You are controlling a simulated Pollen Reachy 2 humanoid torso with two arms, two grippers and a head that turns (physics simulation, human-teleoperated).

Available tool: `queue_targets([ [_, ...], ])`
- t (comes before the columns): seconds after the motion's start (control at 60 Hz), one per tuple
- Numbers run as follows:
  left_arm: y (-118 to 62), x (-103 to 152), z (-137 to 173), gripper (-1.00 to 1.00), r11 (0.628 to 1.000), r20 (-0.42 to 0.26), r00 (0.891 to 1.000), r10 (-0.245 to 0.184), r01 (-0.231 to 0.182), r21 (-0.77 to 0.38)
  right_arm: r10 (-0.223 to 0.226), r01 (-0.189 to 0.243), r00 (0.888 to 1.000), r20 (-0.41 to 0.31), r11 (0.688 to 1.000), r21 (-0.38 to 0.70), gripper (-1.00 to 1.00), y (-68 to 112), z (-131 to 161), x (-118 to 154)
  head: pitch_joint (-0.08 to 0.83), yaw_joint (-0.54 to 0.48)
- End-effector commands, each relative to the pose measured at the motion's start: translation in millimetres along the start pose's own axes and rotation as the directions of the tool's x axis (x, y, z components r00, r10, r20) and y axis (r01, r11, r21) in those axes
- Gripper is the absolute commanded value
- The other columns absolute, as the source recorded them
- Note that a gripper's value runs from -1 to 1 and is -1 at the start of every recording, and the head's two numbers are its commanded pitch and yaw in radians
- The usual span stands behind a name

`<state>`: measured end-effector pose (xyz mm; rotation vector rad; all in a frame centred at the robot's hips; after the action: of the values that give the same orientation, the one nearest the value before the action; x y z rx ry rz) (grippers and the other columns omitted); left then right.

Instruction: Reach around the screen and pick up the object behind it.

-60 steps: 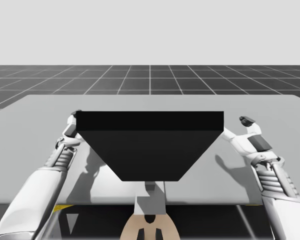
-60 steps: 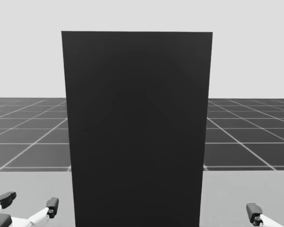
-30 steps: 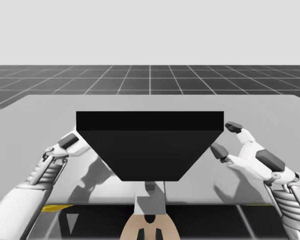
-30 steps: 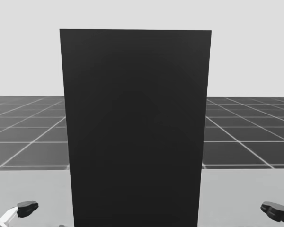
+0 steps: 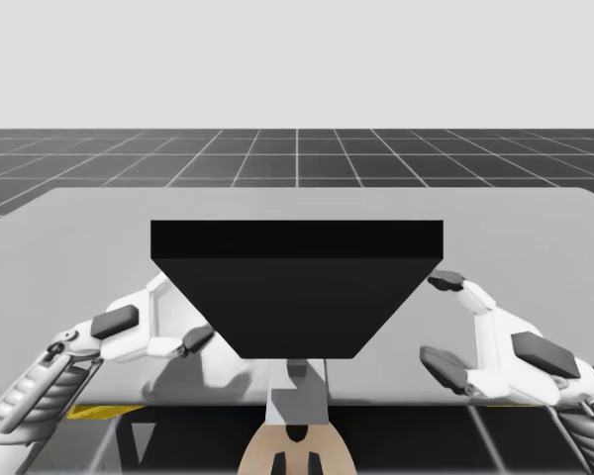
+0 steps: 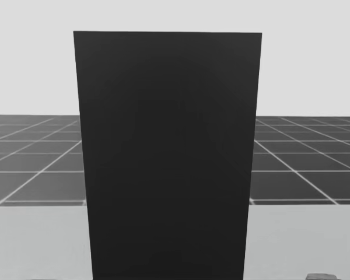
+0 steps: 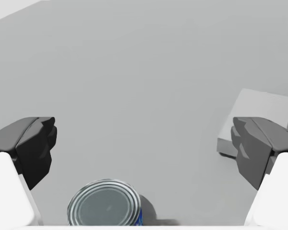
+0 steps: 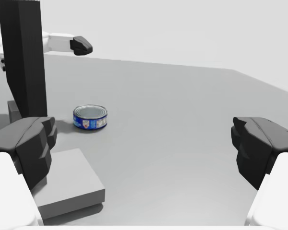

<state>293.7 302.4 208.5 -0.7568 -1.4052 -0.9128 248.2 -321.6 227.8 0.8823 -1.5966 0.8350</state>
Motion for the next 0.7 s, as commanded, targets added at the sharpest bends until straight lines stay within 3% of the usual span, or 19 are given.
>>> queue_targets([
  [0.017, -13.5, -5, 14, -1.0, 0.994, -0.067, 0.997, -0.026, 0.019, -0.112, 0.0, 0.0, 1.0, -0.012, 0.999, 0.046, -1.0, 3.8, 1, -1, 0.071, -0.02],
  [0.217, -7.3, -22, 37, -1.0, 0.988, -0.146, 0.987, -0.07, 0.049, -0.143, 0.007, -0.006, 1.0, -0.024, 0.998, 0.056, -1.0, 4.1, 2, -2, 0.084, -0.01],
  [0.367, 6.0, -35, 55, -1.0, 0.994, -0.192, 0.98, -0.051, 0.031, -0.105, 0.012, -0.01, 0.999, -0.031, 0.998, 0.059, -1.0, 4.4, 2, -3, 0.088, 0.0],
  [0.517, 17.0, -49, 66, -1.0, 0.997, -0.253, 0.966, -0.044, 0.025, -0.077, 0.016, -0.013, 0.999, -0.04, 0.998, 0.062, -1.0, 4.6, 1, -5, 0.092, 0.01],
  [0.7, 36.9, -54, 61, -1.0, 1.0, -0.244, 0.969, -0.027, 0.024, -0.018, 0.018, -0.015, 0.999, -0.046, 0.998, 0.061, -1.0, 4.8, 0, -6, 0.093, 0.03],
])
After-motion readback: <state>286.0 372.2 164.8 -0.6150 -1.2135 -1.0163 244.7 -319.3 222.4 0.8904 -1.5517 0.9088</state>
